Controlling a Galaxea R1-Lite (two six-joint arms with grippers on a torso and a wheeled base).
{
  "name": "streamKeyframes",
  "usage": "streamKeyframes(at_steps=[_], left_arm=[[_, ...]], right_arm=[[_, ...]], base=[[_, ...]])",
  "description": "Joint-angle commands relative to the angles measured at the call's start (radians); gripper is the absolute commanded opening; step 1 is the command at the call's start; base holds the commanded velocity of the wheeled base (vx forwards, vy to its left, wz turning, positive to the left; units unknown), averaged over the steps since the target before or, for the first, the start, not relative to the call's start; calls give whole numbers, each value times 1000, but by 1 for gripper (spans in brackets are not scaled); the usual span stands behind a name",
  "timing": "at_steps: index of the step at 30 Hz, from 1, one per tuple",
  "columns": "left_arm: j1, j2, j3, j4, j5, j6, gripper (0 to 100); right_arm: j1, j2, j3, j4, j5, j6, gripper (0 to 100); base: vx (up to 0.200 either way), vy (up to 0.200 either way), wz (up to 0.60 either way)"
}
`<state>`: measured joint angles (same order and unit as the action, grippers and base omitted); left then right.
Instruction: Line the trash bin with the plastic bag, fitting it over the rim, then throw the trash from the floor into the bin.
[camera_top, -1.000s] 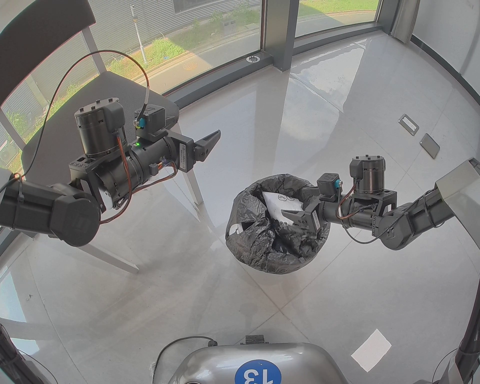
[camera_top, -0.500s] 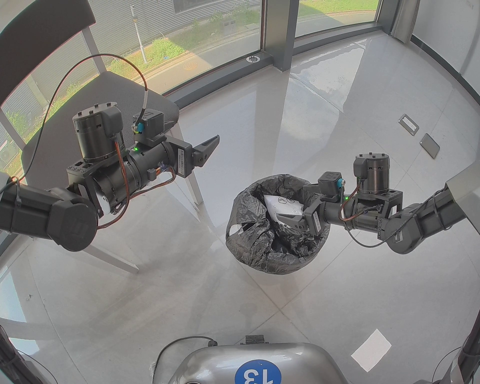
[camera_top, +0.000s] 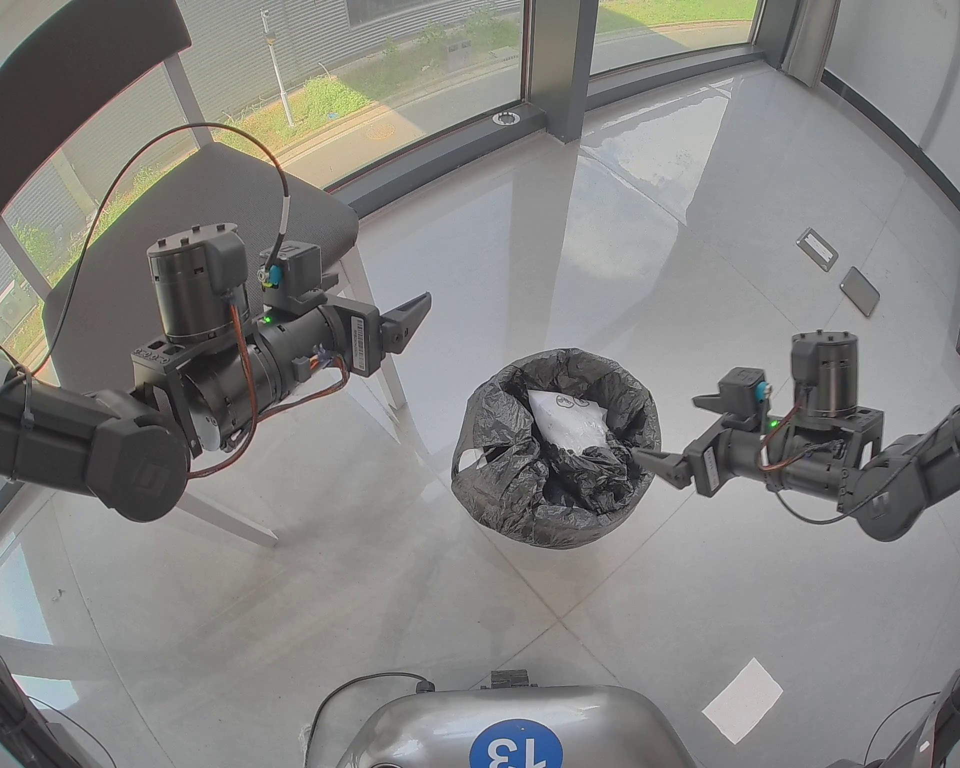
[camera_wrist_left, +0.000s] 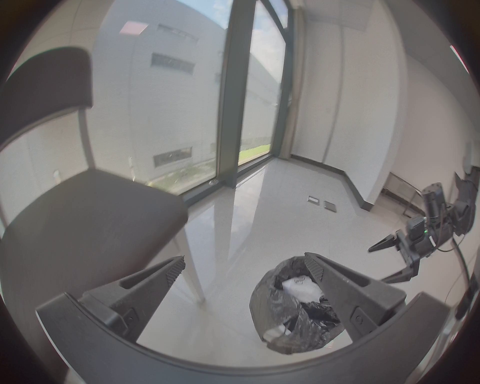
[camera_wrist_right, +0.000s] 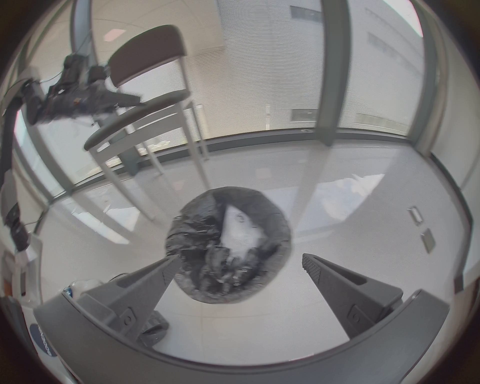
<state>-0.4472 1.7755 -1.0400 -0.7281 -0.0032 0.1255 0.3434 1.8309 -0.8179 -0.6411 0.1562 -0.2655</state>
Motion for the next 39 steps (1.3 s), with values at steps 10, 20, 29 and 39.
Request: streamKeyframes(at_steps=[10,20,29,39], left_arm=[[-68,-292,-109,409,253,-248,100],[-25,-628,-181,794,397,-184,100],[2,-1027,-178,1171,652,-67,100],[298,-1378,-143,1477,637,-7,100]], right_arm=[[-273,-578,190,196,-300,74,100],[-333,-1093,255,541,-308,66,100],[-331,-1582,249,928,-300,72,100],[-320,-1831,322,1005,-299,118,100]], base=[[0,0,0],[0,0,0],[0,0,0],[0,0,0]])
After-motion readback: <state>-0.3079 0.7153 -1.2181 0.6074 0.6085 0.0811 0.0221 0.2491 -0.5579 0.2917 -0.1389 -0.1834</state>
